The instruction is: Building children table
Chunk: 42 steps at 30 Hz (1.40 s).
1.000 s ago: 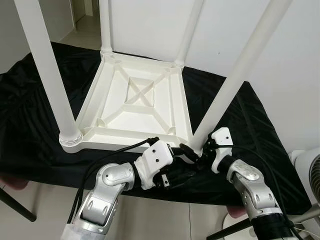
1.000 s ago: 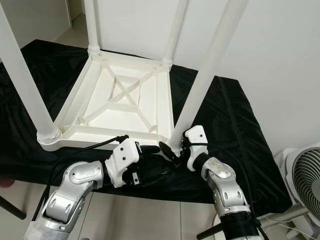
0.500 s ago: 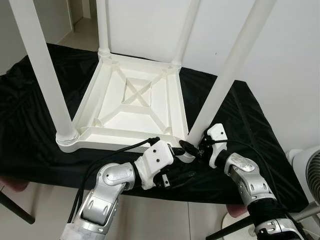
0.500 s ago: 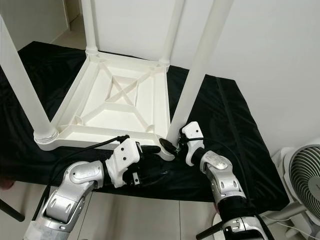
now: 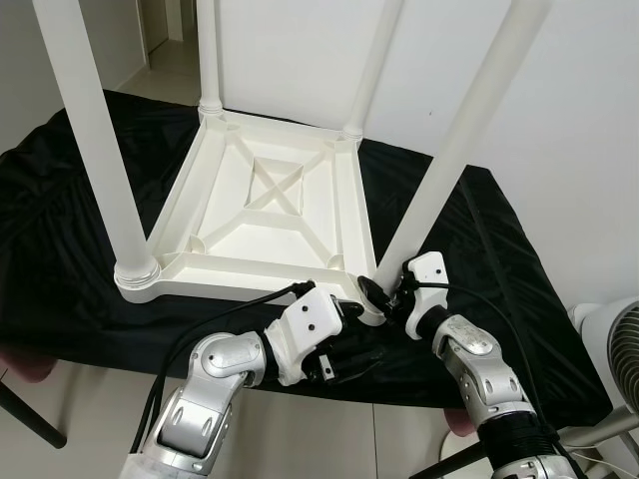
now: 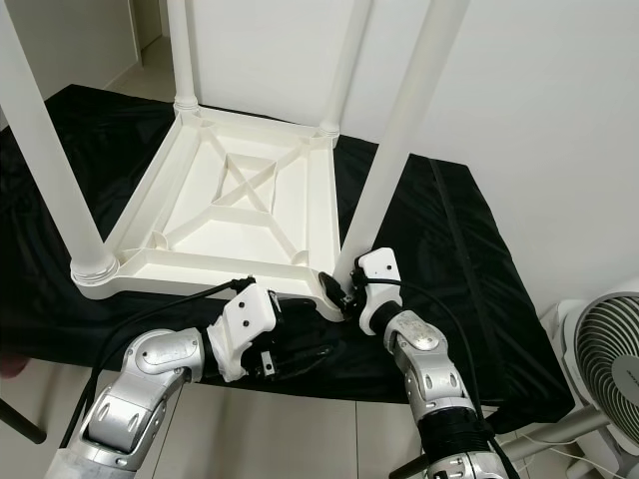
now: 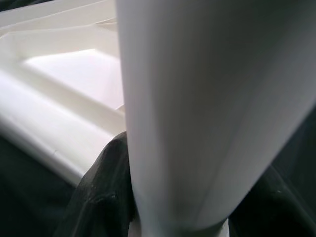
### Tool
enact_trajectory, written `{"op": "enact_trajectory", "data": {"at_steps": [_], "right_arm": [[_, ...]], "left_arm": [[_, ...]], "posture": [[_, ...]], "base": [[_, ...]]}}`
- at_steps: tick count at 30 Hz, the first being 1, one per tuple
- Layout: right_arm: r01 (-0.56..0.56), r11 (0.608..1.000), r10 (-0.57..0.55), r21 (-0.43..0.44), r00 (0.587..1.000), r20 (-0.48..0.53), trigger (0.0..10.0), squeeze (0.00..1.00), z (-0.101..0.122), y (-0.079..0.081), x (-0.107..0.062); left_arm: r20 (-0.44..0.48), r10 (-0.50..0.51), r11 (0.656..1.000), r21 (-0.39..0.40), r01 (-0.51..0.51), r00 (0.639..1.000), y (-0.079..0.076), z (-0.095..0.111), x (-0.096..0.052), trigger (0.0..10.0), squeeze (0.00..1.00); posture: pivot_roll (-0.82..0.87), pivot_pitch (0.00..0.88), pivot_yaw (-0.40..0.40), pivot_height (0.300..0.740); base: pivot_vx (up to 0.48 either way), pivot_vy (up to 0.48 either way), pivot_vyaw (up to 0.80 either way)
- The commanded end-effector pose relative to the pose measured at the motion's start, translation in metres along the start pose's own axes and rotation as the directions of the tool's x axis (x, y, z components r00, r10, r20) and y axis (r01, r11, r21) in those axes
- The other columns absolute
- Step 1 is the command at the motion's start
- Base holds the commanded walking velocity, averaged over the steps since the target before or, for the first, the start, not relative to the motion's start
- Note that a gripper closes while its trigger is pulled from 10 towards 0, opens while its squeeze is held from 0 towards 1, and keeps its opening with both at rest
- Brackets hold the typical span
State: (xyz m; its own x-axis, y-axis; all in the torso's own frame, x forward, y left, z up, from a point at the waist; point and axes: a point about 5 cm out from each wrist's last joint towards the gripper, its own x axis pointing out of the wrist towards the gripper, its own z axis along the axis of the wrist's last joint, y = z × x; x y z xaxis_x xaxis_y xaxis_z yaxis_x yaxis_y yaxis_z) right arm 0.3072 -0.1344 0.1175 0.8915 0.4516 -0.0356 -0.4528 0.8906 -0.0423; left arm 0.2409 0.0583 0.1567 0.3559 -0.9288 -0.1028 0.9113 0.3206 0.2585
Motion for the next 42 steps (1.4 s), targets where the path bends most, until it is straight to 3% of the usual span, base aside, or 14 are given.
{"op": "enact_trajectory", "data": {"at_steps": [1, 8, 14, 15, 17, 22, 23, 31, 33, 35, 42], "right_arm": [[0.172, 0.985, -0.170, 0.011, 0.981, -0.090, 10.0, 0.00, -0.013, 0.005, -0.005], [0.333, 0.940, -0.327, 0.076, 0.941, -0.083, 10.0, 0.00, -0.011, 0.025, -0.007], [0.351, 0.933, -0.348, 0.076, 0.936, -0.054, 10.0, 0.00, -0.004, 0.038, -0.007], [0.341, 0.936, -0.338, 0.086, 0.940, -0.052, 10.0, 1.00, -0.003, 0.040, -0.007], [0.325, 0.938, -0.323, 0.122, 0.946, -0.031, 10.0, 1.00, 0.002, 0.039, -0.009], [0.317, 0.943, -0.319, 0.099, 0.948, 0.003, 10.0, 1.00, 0.010, 0.034, -0.014], [0.309, 0.946, -0.311, 0.099, 0.950, 0.010, 10.0, 0.03, 0.012, 0.033, -0.016], [0.267, 0.959, -0.273, 0.090, 0.960, 0.058, 10.0, 0.00, 0.017, 0.028, -0.032], [0.268, 0.959, -0.275, 0.089, 0.958, 0.080, 10.0, 0.00, 0.018, 0.026, -0.045], [0.268, 0.959, -0.275, 0.089, 0.958, 0.080, 10.0, 0.00, 0.018, 0.026, -0.045], [0.244, 0.961, -0.261, 0.128, 0.955, 0.141, 10.0, 0.00, 0.026, 0.022, -0.071]], "left_arm": [[-0.013, 0.117, 0.993, -0.006, -0.117, 0.993, 0.004, -0.002, 0.002, 10.0, 0.00], [-0.013, 0.120, 0.993, -0.004, -0.120, 0.993, 0.005, -0.002, 0.001, 10.0, 0.00], [-0.008, 0.151, 0.989, -0.007, -0.151, 0.989, 0.009, -0.002, 0.001, 10.0, 0.00], [-0.008, 0.152, 0.988, -0.005, -0.152, 0.988, 0.009, -0.002, 0.001, 10.0, 0.00], [-0.009, 0.157, 0.988, 0.000, -0.157, 0.988, 0.011, -0.002, 0.001, 10.0, 0.00], [-0.022, 0.191, 0.981, 0.000, -0.192, 0.981, 0.016, -0.003, 0.000, 10.0, 0.00], [-0.032, 0.207, 0.978, -0.005, -0.207, 0.978, 0.018, -0.004, 0.000, 10.0, 0.00], [-0.101, 0.280, 0.960, -0.002, -0.281, 0.955, 0.028, -0.014, -0.001, 10.0, 0.00], [-0.161, 0.341, 0.939, 0.014, -0.344, 0.926, 0.036, -0.022, -0.003, 10.0, 0.00], [-0.161, 0.341, 0.939, 0.014, -0.344, 0.926, 0.036, -0.022, -0.003, 10.0, 0.00], [-0.265, 0.462, 0.882, 0.038, -0.469, 0.847, 0.059, -0.040, -0.008, 10.0, 0.00]], "posture": [[0.00, 0.034, -0.144, 0.740], [-0.01, 0.039, -0.148, 0.740], [-0.01, 0.033, -0.147, 0.740], [-0.01, 0.033, -0.147, 0.740], [-0.01, 0.029, -0.146, 0.740], [-0.01, 0.029, -0.146, 0.740], [-0.01, 0.025, -0.144, 0.740], [-0.02, 0.032, -0.141, 0.740], [-0.02, 0.038, -0.135, 0.740], [-0.02, 0.038, -0.135, 0.740], [-0.05, 0.056, -0.113, 0.740]], "base": [[0.000, 0.000, 0.00], [0.000, 0.000, 0.00], [0.000, 0.000, 0.00], [0.000, 0.000, 0.00], [0.000, 0.000, 0.00], [0.000, 0.000, 0.00], [0.000, 0.000, 0.00], [0.000, 0.000, 0.00], [0.000, 0.000, 0.00], [0.000, 0.000, 0.00], [0.000, 0.000, 0.00]]}}
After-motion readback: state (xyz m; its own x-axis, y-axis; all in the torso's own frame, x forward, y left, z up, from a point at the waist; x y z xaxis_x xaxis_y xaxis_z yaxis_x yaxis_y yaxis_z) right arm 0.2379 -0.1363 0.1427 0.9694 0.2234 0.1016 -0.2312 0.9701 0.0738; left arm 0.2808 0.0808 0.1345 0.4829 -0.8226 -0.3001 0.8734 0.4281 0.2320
